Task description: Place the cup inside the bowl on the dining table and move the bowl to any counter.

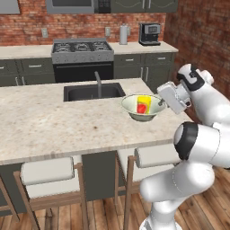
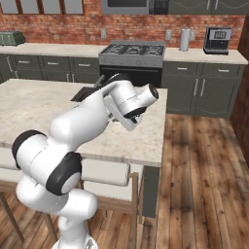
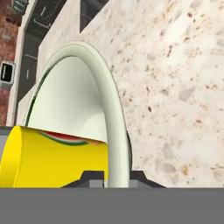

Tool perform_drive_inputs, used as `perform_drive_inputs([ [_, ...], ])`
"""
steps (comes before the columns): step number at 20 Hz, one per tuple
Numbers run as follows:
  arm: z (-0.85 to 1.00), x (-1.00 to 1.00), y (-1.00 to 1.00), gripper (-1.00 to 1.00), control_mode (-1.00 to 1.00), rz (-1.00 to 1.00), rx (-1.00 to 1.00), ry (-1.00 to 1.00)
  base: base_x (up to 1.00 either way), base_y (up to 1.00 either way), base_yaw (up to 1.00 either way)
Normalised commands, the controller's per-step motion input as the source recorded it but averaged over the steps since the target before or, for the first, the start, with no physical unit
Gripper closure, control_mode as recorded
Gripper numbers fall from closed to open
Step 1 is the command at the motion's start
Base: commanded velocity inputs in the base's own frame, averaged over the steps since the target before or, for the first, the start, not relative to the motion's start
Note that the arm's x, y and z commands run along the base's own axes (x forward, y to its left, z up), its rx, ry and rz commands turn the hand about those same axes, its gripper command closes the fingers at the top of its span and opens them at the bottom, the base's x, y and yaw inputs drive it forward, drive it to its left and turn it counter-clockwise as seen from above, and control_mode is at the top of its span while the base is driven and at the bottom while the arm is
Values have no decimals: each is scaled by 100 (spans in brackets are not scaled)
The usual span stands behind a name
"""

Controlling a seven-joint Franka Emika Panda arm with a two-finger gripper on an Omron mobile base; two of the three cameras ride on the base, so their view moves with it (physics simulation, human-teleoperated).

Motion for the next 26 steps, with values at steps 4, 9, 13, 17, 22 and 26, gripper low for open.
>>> perform_drive_inputs([
  [4, 51, -38, -5, 100, -100, 0, 2, 0, 0, 0, 0],
  [9, 44, -54, -3, 100, -100, 0, 2, 0, 0, 0, 0],
  [13, 31, -68, -4, 100, -100, 0, 2, 0, 0, 0, 0],
  [17, 15, -73, -3, 100, -100, 0, 1, 0, 0, 0, 0],
  [22, 6, -72, 0, 100, -100, 0, 1, 0, 0, 0, 0],
  [26, 3, -56, 0, 100, -100, 0, 1, 0, 0, 0, 0],
])
